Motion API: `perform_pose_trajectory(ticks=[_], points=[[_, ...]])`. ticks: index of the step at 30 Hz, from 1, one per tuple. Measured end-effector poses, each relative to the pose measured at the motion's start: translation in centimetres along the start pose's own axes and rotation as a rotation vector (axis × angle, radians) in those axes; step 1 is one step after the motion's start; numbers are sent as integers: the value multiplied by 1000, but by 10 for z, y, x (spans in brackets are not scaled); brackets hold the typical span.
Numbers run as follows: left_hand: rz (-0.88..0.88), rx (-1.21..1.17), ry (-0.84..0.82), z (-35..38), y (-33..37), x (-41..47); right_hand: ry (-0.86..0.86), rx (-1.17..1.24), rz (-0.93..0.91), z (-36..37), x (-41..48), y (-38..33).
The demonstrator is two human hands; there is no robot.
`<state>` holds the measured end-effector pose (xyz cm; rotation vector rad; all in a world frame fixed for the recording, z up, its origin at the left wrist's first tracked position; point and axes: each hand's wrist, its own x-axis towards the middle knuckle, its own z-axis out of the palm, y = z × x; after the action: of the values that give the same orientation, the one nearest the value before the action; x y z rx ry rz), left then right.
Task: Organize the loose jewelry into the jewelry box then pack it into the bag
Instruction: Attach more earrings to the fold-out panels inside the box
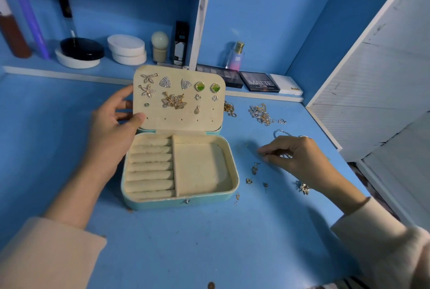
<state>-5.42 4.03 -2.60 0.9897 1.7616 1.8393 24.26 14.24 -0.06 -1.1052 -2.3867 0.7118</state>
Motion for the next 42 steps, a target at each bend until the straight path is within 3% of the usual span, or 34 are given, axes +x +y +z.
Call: perform_pose_trajectory(ticks=[6,13,18,30,42], points=[[4,-7,-6,0,0,-1,9,119,38,2,7,-9],[8,-4,-3,-1,2,-1,124,49,-134,15,43,-44],[13,0,-7,-2,2,-1,106,-16,-222,30,67,-60],[10,-18,-5,-1,2,-1,-67,-124,-144,26,90,-71],[13,-12,-3,-1,3,-2,92,-89,-157,24,83,-60]])
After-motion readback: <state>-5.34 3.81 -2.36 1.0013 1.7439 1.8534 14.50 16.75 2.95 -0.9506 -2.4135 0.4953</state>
